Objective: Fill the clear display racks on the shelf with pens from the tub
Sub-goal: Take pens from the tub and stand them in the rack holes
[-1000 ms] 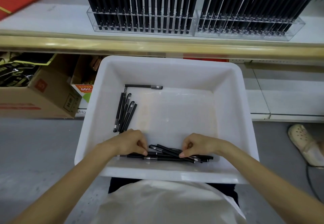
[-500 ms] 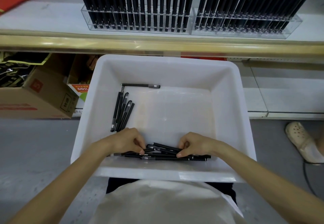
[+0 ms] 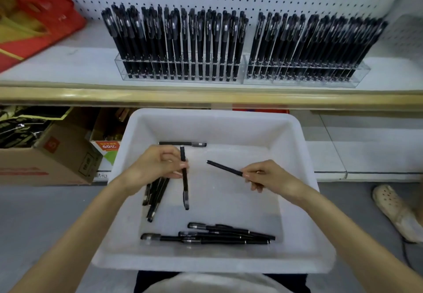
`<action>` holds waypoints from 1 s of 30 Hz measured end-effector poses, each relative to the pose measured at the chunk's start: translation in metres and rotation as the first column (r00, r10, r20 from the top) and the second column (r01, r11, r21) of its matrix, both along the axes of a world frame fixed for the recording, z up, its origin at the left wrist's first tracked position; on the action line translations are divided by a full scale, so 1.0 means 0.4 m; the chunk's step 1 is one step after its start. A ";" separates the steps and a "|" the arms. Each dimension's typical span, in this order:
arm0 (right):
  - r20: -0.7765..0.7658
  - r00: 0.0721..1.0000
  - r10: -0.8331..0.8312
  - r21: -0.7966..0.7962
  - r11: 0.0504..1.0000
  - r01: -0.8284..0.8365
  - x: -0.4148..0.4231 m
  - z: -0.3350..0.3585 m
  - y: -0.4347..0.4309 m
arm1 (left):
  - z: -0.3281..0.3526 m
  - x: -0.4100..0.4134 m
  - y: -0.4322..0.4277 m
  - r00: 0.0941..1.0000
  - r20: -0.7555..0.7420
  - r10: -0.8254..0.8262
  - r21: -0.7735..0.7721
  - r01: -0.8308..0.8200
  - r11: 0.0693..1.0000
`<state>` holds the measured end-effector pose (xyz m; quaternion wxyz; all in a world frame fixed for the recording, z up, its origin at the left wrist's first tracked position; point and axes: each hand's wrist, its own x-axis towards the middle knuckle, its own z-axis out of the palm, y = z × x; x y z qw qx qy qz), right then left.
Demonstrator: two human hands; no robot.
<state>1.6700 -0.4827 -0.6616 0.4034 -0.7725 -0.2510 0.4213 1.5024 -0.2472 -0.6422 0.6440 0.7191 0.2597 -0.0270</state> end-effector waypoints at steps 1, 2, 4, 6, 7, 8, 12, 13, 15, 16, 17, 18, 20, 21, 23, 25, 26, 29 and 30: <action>-0.010 0.999 -0.035 0.029 0.999 0.035 0.016 0.018 0.002 | 0.016 0.014 0.002 0.998 0.041 0.037 -0.010 -0.037 0.999; -0.018 0.998 -0.068 0.064 0.996 0.069 0.031 0.037 0.005 | 0.029 0.029 0.005 0.994 0.073 0.076 -0.021 -0.075 0.997; -0.012 0.992 -0.128 0.150 0.980 0.128 0.062 0.073 0.012 | 0.050 0.060 0.011 0.979 0.130 0.155 -0.060 -0.148 0.987; 0.006 0.979 -0.203 0.237 0.952 0.196 0.091 0.110 0.021 | 0.068 0.089 0.015 0.954 0.196 0.225 -0.124 -0.203 0.971; 0.000 0.968 -0.252 0.282 0.929 0.241 0.105 0.127 0.026 | 0.079 0.103 0.015 0.941 0.225 0.255 -0.155 -0.223 0.962; -0.026 0.954 -0.300 0.326 0.899 0.292 0.119 0.145 0.029 | 0.088 0.116 0.016 0.925 0.251 0.285 -0.181 -0.244 0.953; -0.235 0.907 -0.349 0.469 0.777 0.420 0.168 0.211 0.045 | 0.123 0.157 0.020 0.860 0.329 0.391 -0.302 -0.296 0.906; -0.294 0.895 -0.337 0.497 0.746 0.444 0.179 0.222 0.050 | 0.132 0.167 0.021 0.845 0.334 0.418 -0.329 -0.311 0.892; -0.383 0.867 -0.318 0.533 0.691 0.489 0.199 0.243 0.061 | 0.150 0.189 0.020 0.819 0.336 0.466 -0.363 -0.344 0.866; -0.406 0.859 -0.313 0.545 0.671 0.502 0.207 0.252 0.067 | 0.159 0.200 0.018 0.806 0.338 0.485 -0.381 -0.354 0.854; -0.415 0.857 -0.306 0.559 0.657 0.506 0.215 0.261 0.071 | 0.168 0.212 0.014 0.793 0.344 0.502 -0.400 -0.360 0.843; -0.415 0.859 -0.299 0.573 0.647 0.503 0.223 0.269 0.076 | 0.177 0.222 0.011 0.780 0.353 0.517 -0.418 -0.363 0.833; -0.386 0.873 -0.299 0.610 0.627 0.484 0.238 0.289 0.082 | 0.193 0.238 0.005 0.757 0.373 0.537 -0.453 -0.356 0.817; -0.342 0.884 -0.318 0.630 0.621 0.467 0.246 0.299 0.086 | 0.201 0.245 0.003 0.748 0.381 0.544 -0.471 -0.350 0.810; -0.152 0.903 -0.402 0.670 0.630 0.393 0.265 0.325 0.096 | 0.211 0.257 0.001 0.724 0.370 0.582 -0.521 -0.357 0.775; 0.105 0.857 -0.505 0.705 0.646 0.294 0.287 0.348 0.115 | 0.212 0.267 0.004 0.707 0.331 0.625 -0.575 -0.374 0.728; 0.206 0.811 -0.548 0.718 0.648 0.256 0.299 0.357 0.128 | 0.209 0.272 0.008 0.710 0.310 0.632 -0.589 -0.378 0.714; 0.398 0.656 -0.641 0.740 0.647 0.184 0.332 0.370 0.169 | 0.189 0.279 0.019 0.746 0.245 0.619 -0.592 -0.390 0.705; 0.433 0.613 -0.661 0.743 0.647 0.173 0.342 0.371 0.183 | 0.181 0.281 0.022 0.747 0.217 0.628 -0.613 -0.396 0.683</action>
